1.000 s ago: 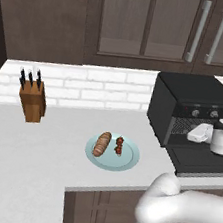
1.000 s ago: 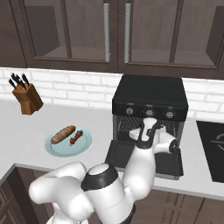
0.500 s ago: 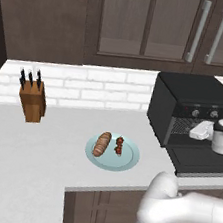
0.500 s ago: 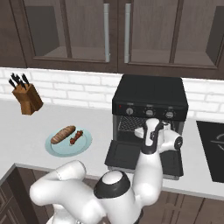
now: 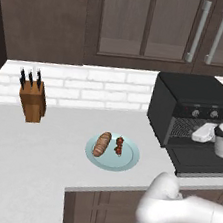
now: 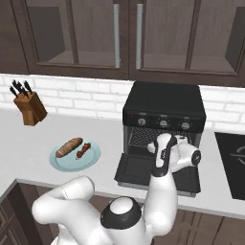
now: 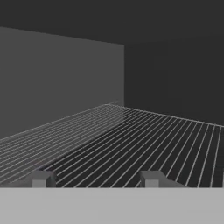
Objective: Pick up the kebab skewer and baguette bread, and place them inside the toaster oven. Close the toaster oven door and start by setting the timer.
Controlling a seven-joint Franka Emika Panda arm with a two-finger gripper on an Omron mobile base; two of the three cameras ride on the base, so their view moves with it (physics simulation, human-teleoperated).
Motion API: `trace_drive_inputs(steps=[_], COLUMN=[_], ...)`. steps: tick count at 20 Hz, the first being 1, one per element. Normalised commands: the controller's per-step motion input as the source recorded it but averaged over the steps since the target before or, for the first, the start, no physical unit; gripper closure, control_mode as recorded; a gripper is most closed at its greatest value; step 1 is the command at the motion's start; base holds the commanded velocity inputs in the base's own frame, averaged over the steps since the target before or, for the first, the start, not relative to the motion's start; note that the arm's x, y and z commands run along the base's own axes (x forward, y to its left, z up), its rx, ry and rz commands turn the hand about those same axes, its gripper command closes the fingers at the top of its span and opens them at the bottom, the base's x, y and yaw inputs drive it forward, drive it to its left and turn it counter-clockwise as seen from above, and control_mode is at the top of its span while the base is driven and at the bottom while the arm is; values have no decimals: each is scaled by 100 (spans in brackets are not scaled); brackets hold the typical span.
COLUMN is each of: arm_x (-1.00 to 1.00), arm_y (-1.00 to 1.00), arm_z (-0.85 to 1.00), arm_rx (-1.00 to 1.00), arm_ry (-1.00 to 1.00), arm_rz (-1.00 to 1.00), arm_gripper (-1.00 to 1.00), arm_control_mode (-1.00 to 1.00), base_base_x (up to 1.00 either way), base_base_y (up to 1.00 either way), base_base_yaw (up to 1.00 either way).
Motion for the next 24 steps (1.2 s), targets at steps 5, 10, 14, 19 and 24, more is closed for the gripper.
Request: trace_drive_inputs(steps=[5, 10, 14, 19, 24], arm_x=[-84, -96, -96, -76, -56], arm_y=[-48, -40, -40, -25, 0], arm_z=[-66, -68, -76, -49, 80], arm_rx=[-4, -6, -9, -12, 0], arm_ry=[25, 27, 24, 18, 0], arm_rz=[-5, -7, -6, -4, 0], arm_gripper=[-100, -100, -100, -100, -100], arm_control_mode=[-100, -100, -100, -100, -100], base_base_x=[0, 0, 0, 0, 0], base_base_y=[0, 0, 0, 0, 0], base_base_yaw=[0, 0, 0, 0, 0])
